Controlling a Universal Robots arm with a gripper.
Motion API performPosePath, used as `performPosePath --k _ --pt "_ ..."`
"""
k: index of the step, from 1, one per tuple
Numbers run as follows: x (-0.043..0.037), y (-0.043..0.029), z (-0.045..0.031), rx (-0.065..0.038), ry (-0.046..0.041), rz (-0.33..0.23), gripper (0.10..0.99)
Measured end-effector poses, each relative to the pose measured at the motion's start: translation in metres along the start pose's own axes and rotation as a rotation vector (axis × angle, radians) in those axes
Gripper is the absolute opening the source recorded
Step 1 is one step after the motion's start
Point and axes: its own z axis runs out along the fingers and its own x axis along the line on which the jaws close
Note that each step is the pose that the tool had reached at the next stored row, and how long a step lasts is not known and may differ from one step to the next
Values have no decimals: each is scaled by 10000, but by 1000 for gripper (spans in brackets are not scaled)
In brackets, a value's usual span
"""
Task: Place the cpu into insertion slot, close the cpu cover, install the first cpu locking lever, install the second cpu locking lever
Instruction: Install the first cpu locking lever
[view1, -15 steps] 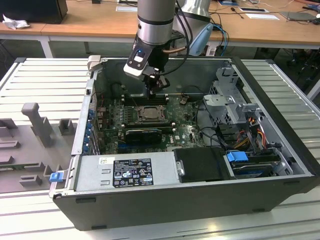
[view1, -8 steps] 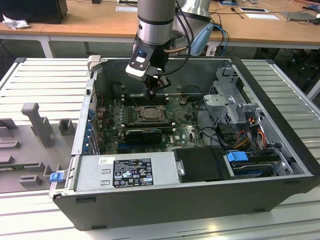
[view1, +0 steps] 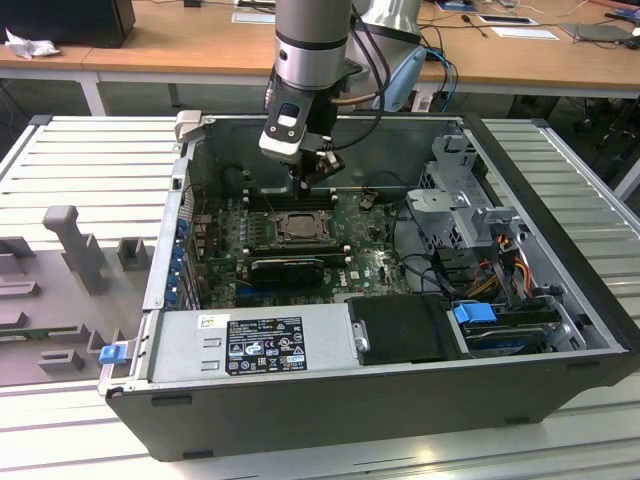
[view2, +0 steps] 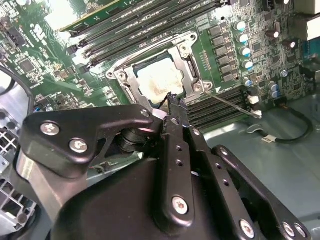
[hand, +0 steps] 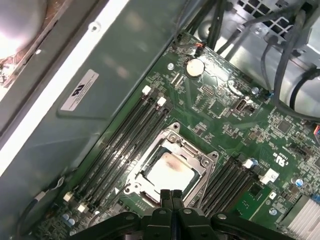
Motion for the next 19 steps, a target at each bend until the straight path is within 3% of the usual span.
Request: performPosePath --k 4,7,14,19 --pt "2 1 -55 -17 -16 -299 106" --pt "3 2 -86 -151 -118 -681 106" --pt "3 1 -88 -110 -86 -2298 106" --pt "18 -19 -87 -121 -98 -2629 106"
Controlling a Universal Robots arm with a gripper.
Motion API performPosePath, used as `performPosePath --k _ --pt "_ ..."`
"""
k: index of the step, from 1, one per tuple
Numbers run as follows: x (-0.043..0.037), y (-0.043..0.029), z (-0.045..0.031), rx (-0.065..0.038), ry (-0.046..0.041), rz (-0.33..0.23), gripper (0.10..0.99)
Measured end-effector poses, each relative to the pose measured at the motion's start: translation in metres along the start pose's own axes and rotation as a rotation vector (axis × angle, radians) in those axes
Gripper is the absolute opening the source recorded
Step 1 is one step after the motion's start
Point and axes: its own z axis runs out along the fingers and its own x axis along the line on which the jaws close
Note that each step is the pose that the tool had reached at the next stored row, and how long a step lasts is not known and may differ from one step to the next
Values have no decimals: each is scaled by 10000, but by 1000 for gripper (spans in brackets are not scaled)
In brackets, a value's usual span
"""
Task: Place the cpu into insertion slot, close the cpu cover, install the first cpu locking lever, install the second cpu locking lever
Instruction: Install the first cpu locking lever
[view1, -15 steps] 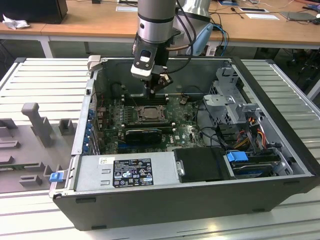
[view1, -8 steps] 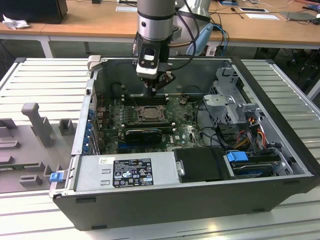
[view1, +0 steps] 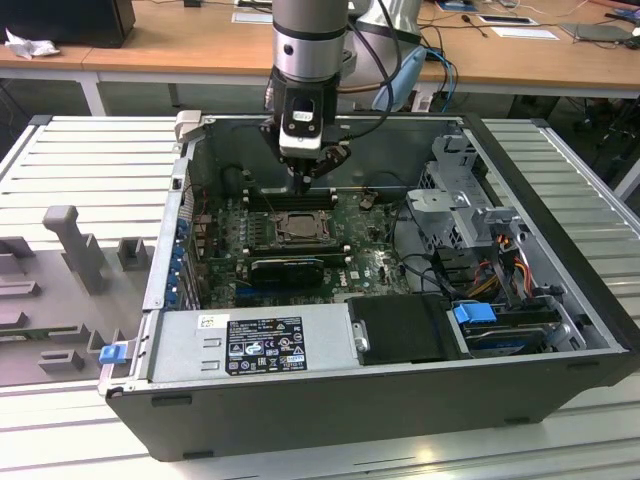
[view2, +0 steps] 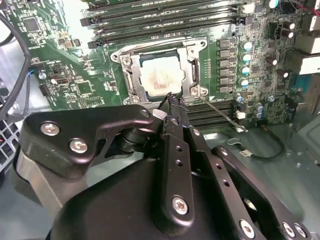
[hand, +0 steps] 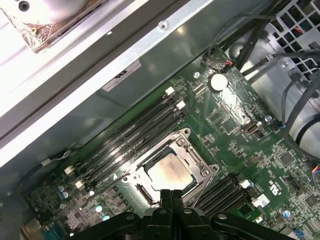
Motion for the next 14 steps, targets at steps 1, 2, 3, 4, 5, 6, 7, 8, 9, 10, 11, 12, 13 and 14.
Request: performPosePath --k 1,2,3,4,5,6,7,8,9,10,11,12,13,14 --pt "0 0 0 3 5 -157 106" --pt "1 -1 0 10 16 -488 106" --pt "1 -1 0 14 23 -716 106" --pt "1 -1 0 16 28 -880 106" --pt "0 -1 1 20 37 -1159 106" --pt "1 -1 1 23 43 -1354 106" --pt "0 -1 1 26 49 -1512 106" --pt "0 -1 1 31 60 -1884 106" --pt "1 -1 1 33 64 -2128 106" --pt "6 -4 2 26 56 -2193 106" --pt "14 -11 2 20 47 -2221 106" --pt "22 -17 1 16 41 -2236 106" --pt "33 -26 1 13 36 -2253 106" --pt "57 -44 1 10 29 -2303 106"
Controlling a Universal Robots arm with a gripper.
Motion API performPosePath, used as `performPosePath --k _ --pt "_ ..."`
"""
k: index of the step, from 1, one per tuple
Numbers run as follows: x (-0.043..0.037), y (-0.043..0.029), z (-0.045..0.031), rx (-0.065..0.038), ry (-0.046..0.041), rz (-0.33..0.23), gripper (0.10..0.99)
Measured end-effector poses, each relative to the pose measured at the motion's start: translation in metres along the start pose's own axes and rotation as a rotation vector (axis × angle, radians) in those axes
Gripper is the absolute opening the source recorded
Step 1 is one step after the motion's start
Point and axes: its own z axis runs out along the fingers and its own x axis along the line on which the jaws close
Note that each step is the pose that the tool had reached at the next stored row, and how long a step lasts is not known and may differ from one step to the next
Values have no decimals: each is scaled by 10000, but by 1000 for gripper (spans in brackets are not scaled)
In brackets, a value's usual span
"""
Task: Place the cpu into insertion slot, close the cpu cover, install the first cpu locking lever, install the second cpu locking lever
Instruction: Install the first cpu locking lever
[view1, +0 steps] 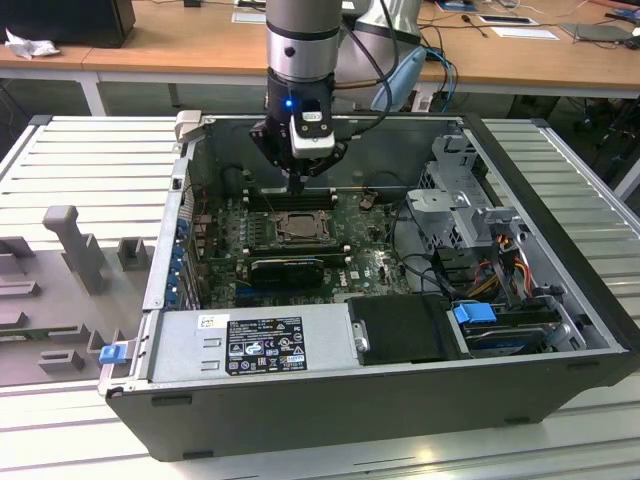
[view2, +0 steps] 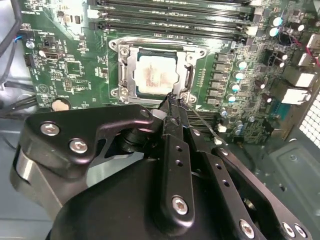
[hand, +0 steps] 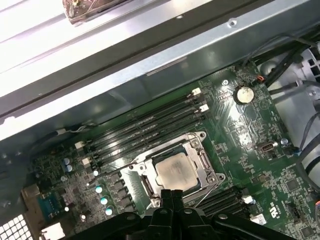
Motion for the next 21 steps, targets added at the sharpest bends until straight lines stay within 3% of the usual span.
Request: performPosePath --k 2,4,5,10,16,18,21 --pt "3 -1 0 4 9 -263 106" --pt "3 -2 1 14 38 -1102 106" --pt "4 -2 1 16 43 -1266 106" --pt "102 -47 2 -23 -55 -1350 106" --pt "103 -48 6 -29 -55 -2542 106" --pt "106 -49 7 -60 -148 -2626 106" --pt "138 -64 10 -124 -356 -2648 106"
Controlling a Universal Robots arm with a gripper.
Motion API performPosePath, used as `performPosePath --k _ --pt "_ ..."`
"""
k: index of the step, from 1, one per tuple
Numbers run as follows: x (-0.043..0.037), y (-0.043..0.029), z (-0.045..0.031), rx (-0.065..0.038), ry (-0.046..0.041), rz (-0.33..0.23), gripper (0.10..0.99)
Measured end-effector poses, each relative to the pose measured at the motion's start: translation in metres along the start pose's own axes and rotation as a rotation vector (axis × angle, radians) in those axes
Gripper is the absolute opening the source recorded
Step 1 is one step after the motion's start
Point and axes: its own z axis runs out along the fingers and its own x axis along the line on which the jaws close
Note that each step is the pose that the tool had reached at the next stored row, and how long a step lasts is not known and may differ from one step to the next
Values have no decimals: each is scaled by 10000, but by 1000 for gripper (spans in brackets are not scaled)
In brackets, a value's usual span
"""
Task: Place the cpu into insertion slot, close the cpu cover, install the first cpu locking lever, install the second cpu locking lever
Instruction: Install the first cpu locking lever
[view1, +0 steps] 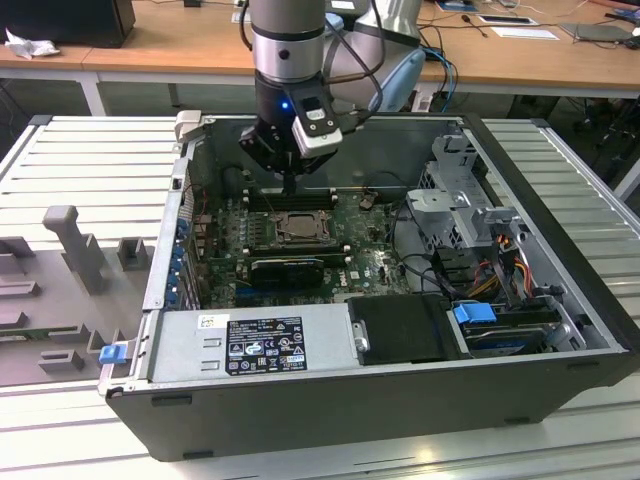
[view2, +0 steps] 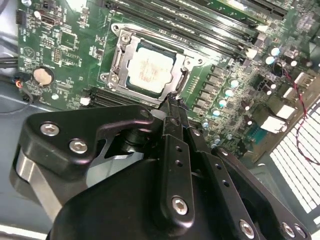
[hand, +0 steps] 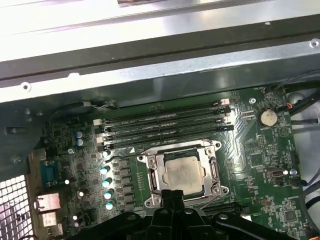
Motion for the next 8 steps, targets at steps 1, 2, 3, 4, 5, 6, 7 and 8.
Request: performPosePath --k 1,2,3,4,5,6,7,8 --pt "12 -2 1 -8 -34 -23 106" --pt "12 -1 1 -16 -29 -128 106" --pt "12 -2 1 -23 -20 -310 106" --pt "13 -2 1 -34 -8 -581 106" --pt "13 -2 2 -41 -1 -762 106" --pt "13 -2 1 -47 7 -923 106" --pt "13 -2 1 -51 12 -1040 106" --pt "17 -3 1 -54 13 -1086 106"
